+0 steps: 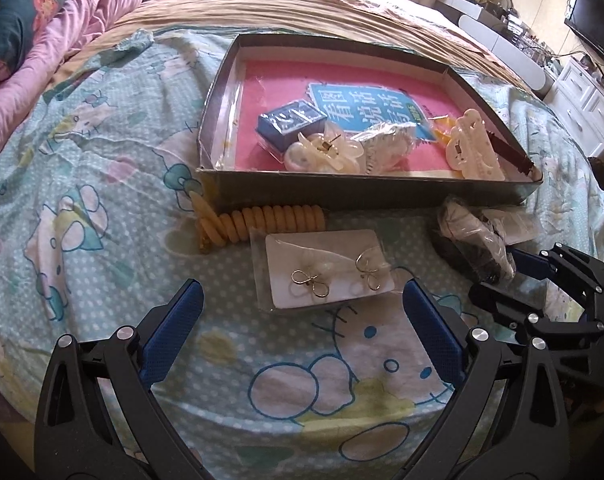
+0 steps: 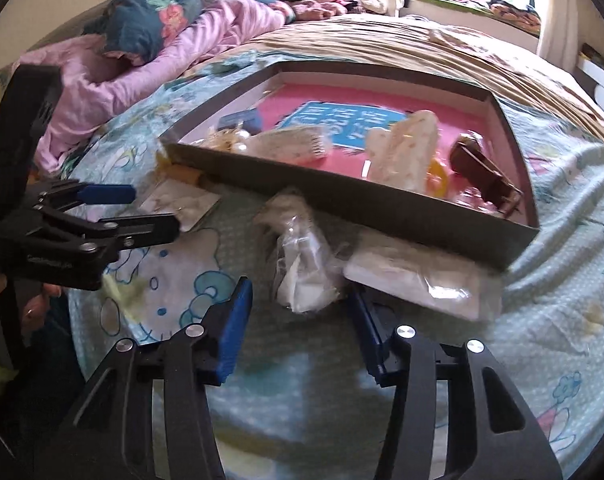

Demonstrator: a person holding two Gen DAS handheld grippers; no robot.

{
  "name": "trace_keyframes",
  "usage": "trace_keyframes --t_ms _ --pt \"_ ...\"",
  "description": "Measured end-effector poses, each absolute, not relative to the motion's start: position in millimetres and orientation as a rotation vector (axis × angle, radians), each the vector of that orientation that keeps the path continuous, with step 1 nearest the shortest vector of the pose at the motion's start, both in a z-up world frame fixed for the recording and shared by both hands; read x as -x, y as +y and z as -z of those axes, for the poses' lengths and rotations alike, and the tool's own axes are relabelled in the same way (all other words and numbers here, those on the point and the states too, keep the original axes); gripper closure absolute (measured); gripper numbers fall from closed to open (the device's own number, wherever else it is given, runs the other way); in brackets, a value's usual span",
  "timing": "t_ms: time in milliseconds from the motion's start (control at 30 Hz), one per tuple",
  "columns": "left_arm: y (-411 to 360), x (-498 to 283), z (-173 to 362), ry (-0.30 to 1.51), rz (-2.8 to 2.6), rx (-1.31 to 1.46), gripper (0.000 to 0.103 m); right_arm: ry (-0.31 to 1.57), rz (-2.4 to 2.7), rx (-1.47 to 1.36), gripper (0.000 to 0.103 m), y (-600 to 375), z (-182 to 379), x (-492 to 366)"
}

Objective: Organize jewelry
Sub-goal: 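Grasp the white earring card with the left tool while the right tool grasps the clear bag, then carry the earring card and clear bag over the tray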

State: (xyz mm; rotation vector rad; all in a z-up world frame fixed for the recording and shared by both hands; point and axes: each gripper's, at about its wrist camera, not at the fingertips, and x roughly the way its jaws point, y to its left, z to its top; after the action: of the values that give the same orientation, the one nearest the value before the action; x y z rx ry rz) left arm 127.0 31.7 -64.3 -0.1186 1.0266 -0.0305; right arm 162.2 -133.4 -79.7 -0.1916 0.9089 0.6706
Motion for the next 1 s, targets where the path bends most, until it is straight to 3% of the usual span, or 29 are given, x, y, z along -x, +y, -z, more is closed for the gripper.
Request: trace_keyframes --t_ms 267,367,600,1000 --pt "30 -133 70 1.029 0.029 0.112 0.01 0.918 -0.688 0.198 0.051 -123 84 -180" --pt "26 -134 71 1.026 0.036 0.094 0.02 0.904 -0.7 0.207 0.062 -121 84 -180" --pt "17 -133 68 1.017 0.068 0.07 0.047 0.891 -0.716 0.154 0.066 -132 77 -173" --pt "20 -115 28 0.915 0.125 0.136 0.05 0.857 -0.725 0.101 0.067 -156 49 -150"
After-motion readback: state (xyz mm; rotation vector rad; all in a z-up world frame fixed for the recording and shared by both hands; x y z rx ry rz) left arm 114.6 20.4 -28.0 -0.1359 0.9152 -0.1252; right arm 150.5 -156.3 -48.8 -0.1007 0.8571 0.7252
